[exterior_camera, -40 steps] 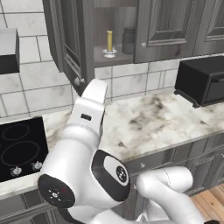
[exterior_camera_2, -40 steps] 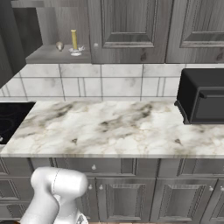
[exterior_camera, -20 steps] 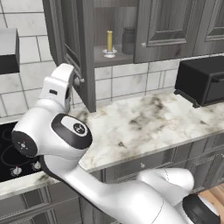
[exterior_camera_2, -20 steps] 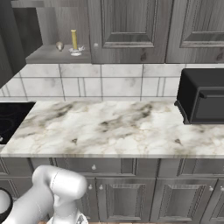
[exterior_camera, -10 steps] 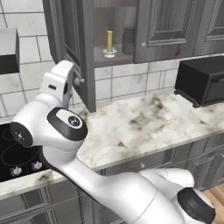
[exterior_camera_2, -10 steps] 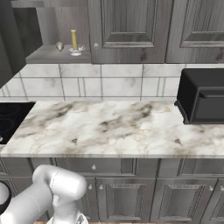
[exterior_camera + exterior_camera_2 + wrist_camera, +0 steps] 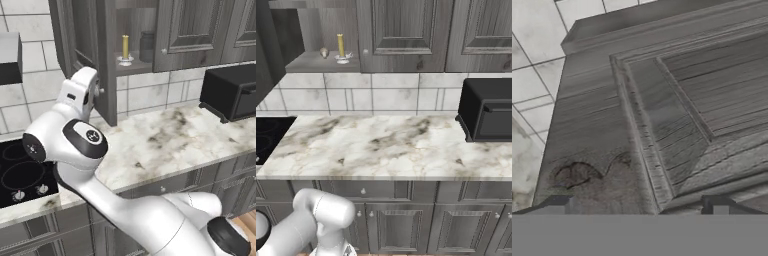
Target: Pick the jar and candle from the dining table and place them in the open cabinet. Close the cabinet after placing the objects.
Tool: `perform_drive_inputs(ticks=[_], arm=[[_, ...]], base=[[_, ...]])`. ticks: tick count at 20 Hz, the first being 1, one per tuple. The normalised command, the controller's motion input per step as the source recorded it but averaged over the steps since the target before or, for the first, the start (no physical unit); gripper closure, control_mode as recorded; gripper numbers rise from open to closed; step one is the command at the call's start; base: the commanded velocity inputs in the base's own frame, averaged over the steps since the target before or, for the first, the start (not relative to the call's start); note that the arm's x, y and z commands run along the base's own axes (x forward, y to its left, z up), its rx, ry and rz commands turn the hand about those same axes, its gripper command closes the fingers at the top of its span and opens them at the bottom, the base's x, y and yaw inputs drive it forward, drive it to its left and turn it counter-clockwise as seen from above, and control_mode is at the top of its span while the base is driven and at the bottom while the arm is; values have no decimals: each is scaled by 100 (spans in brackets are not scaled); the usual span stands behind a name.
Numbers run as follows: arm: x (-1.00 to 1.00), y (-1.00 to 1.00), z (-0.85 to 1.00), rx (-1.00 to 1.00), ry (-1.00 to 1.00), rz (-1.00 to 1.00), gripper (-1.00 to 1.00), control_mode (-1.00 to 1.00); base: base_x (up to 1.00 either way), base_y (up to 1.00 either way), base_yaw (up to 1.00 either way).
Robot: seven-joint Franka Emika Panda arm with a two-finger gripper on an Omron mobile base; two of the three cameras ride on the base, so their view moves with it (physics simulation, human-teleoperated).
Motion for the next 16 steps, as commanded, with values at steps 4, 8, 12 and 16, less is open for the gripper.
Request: perform_drive_inputs(ticks=[4,8,12,16], arm=[[20,-61,0,1,0,-2,-100,-100],[42,-71,0,17,-1,0,-100,-100],[52,-81,0,28,-1,0,-100,-100],[58,-77,0,30,0,1,-100,-100]], base=[[0,0,0],[0,0,0],[0,0,0],[0,0,0]])
